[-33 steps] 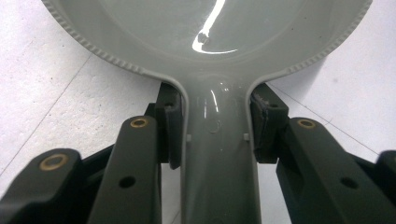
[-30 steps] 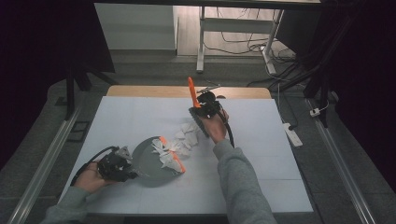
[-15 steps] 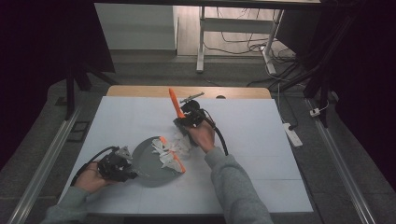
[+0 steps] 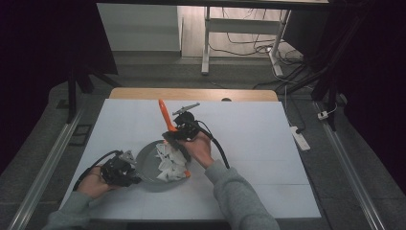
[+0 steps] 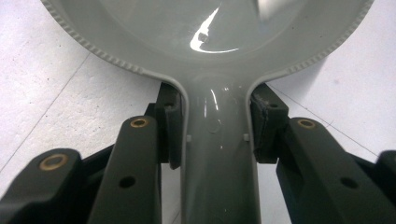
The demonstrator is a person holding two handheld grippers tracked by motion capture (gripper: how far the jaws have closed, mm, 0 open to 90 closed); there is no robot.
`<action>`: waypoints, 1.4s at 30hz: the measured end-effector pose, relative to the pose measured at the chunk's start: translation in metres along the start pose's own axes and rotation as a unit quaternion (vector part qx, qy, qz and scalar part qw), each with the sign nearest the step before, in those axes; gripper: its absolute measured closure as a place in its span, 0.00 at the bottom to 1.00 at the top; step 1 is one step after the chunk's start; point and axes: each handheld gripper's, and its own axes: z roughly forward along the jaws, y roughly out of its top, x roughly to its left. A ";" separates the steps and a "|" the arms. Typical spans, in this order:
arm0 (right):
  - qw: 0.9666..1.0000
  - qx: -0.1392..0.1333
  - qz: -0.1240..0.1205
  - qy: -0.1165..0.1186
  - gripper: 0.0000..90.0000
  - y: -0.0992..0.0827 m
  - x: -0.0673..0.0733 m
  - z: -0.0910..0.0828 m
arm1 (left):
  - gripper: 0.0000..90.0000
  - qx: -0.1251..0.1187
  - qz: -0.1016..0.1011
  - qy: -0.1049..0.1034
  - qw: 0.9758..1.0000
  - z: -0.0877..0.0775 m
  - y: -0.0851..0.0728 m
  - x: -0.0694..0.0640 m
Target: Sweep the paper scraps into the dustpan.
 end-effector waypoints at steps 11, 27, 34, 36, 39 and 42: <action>0.997 -0.061 0.015 -0.038 0.77 0.010 -0.018 -0.046 | 0.69 0.001 0.000 0.000 1.000 0.000 0.000 0.000; 0.992 -0.029 0.068 -0.097 0.77 -0.005 -0.072 -0.031 | 0.69 0.004 0.000 -0.004 1.000 0.002 0.000 0.001; 0.992 -0.025 0.063 -0.104 0.77 -0.004 -0.071 -0.021 | 0.69 0.003 -0.001 -0.004 1.000 0.001 0.000 0.000; 0.992 -0.024 0.064 -0.102 0.78 -0.003 -0.070 -0.019 | 0.69 0.003 -0.001 -0.004 1.000 0.001 0.000 0.000; 0.993 -0.023 0.058 -0.101 0.78 -0.002 -0.067 -0.016 | 0.69 0.003 0.000 -0.004 1.000 0.001 0.000 0.000; 0.993 -0.020 0.057 -0.099 0.78 -0.001 -0.065 -0.013 | 0.69 0.003 0.000 -0.004 1.000 0.001 0.000 0.001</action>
